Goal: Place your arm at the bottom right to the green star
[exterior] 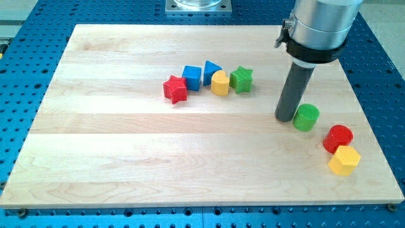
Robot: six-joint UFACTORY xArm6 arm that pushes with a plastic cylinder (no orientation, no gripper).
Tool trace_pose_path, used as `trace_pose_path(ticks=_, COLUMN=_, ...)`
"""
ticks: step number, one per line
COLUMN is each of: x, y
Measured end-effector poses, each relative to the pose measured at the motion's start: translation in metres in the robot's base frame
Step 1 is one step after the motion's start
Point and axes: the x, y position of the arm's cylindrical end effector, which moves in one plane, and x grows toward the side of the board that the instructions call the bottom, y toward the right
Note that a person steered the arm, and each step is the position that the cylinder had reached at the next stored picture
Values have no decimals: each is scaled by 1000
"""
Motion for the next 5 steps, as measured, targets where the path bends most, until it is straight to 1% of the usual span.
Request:
trace_pose_path(ticks=1, x=1, y=9)
trace_pose_path(ticks=2, x=1, y=45)
trace_pose_path(ticks=3, x=-1, y=62)
trace_pose_path(ticks=4, x=-19, y=51)
trace_pose_path(ticks=5, x=-60, y=8)
